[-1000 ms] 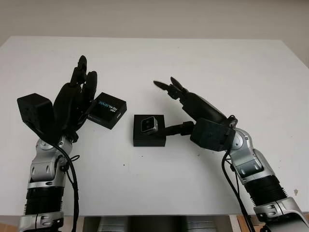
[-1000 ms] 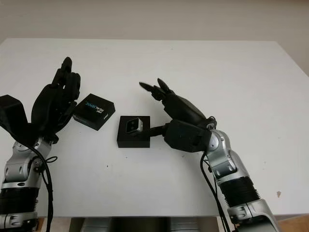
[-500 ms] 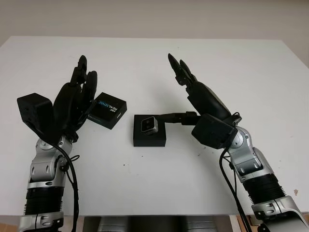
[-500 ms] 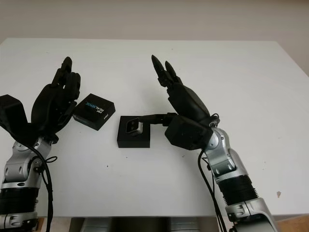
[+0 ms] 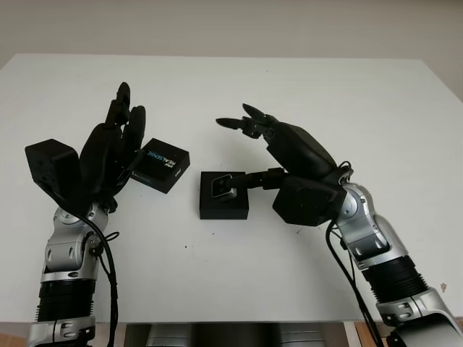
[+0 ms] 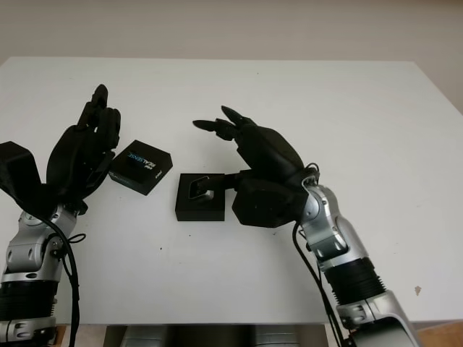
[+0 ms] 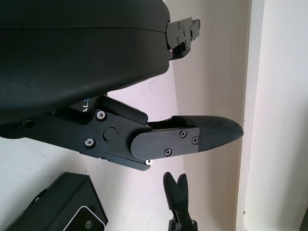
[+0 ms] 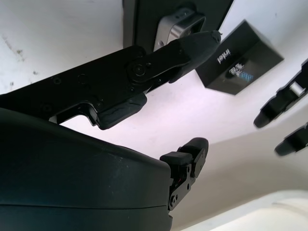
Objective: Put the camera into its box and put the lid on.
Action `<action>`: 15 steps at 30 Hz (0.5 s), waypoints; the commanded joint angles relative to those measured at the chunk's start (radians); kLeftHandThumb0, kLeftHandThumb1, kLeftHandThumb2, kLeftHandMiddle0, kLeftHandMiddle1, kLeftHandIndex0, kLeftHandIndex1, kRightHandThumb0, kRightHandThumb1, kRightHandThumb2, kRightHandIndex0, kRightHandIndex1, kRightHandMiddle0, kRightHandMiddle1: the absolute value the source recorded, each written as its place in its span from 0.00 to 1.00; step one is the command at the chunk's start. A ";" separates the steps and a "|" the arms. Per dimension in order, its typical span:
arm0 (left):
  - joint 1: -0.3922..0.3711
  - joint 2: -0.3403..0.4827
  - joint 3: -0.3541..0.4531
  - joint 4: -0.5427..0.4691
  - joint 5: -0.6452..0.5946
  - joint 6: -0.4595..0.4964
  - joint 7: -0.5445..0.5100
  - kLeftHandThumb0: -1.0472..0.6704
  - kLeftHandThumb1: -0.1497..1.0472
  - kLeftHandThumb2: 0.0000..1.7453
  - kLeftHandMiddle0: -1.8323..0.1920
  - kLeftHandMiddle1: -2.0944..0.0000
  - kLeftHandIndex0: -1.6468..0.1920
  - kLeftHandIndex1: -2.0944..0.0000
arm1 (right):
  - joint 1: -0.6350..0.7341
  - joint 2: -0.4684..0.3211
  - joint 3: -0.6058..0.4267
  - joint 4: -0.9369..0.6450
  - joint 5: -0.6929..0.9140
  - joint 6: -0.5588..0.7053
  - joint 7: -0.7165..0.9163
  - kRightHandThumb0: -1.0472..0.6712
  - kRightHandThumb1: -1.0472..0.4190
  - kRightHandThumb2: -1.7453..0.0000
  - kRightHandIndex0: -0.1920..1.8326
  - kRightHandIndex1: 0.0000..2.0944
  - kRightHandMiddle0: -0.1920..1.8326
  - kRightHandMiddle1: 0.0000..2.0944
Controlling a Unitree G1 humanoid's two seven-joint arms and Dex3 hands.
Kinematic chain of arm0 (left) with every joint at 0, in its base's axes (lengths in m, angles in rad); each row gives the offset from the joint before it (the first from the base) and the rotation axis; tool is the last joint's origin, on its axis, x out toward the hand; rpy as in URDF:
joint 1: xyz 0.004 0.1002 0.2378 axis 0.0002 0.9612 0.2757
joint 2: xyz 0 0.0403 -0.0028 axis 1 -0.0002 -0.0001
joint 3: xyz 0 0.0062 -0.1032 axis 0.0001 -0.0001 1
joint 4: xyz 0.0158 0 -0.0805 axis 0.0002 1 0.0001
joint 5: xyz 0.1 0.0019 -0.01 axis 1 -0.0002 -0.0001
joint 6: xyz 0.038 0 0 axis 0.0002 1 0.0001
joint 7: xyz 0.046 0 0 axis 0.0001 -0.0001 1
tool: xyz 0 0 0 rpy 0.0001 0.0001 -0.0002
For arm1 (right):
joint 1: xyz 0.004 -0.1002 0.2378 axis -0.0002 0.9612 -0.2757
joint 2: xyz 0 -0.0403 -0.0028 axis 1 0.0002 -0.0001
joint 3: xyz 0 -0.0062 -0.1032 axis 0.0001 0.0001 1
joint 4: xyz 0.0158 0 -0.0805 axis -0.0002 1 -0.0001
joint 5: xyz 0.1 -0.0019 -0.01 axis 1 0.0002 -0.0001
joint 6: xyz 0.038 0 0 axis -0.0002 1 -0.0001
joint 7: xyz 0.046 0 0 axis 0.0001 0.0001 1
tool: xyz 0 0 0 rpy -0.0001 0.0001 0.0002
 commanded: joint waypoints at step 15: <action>0.002 0.005 0.000 -0.004 0.001 -0.016 -0.015 0.16 1.00 0.30 1.00 1.00 1.00 1.00 | -0.014 -0.040 0.068 -0.098 -0.181 -0.057 -0.004 0.07 0.07 0.97 0.17 0.03 0.21 0.42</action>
